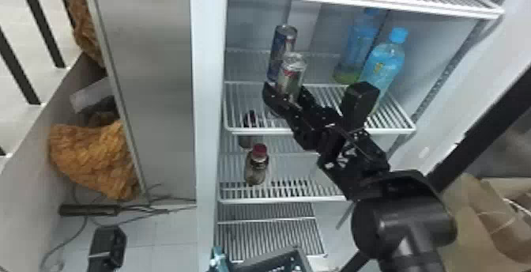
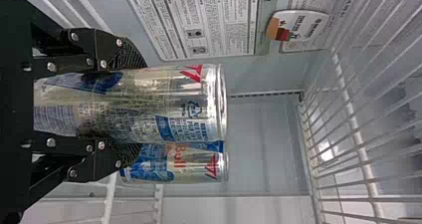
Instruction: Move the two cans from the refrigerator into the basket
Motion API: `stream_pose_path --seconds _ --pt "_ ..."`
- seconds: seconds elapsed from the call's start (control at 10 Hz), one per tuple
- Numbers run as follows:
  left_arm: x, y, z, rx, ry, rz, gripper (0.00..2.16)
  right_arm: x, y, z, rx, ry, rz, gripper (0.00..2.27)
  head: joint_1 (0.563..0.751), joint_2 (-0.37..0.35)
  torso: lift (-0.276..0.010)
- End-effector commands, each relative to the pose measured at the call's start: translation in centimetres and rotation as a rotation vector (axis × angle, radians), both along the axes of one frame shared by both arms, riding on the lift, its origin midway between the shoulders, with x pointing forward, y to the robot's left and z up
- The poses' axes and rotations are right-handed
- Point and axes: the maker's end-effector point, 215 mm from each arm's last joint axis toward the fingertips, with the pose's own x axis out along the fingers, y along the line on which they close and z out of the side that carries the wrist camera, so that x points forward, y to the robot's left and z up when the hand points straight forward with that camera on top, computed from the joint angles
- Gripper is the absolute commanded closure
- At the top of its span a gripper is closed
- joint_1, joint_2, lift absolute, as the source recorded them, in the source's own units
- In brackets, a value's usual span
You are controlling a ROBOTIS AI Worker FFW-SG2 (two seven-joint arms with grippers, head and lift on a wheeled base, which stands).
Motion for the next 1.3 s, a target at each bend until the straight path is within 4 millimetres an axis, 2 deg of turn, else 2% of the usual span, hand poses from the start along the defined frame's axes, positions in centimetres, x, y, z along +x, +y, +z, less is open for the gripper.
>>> stream_pose_path --seconds 0.0,0.2,0.3,0.7,1.0,1.2 --pt "0.0 0.0 0.0 0.000 0.000 0.001 1.20 -0.7 -0.4 1.0 0.003 -0.019 -0.004 1.21 0.695 -0.205 -0.035" --pt "0.1 0.1 0.0 -0.001 0.000 0.003 1.20 -2.7 -0.8 1.9 0.000 -0.020 -0.006 1.21 0.695 -0.213 -0.035" --pt "0.0 0.0 0.0 -0.002 0.000 0.001 1.20 -3.3 -1.2 1.6 0.001 -0.007 -0.009 1.21 0.695 -0.219 -0.035" --pt "0.0 0.1 0.0 -0.002 0.003 0.006 1.20 -8.3 -2.0 2.3 0.017 0.030 -0.008 1.21 0.695 -0.242 -0.035" --pt "0.1 0.2 0.0 -0.001 0.002 0.007 1.20 -12.0 -2.7 1.5 0.008 0.090 -0.001 1.21 0.695 -0.268 -0.035" --pt "0.1 0.2 0.0 -0.002 0.002 0.009 1.20 -14.9 -2.2 1.2 0.005 0.129 0.025 1.21 0.695 -0.283 -0.035"
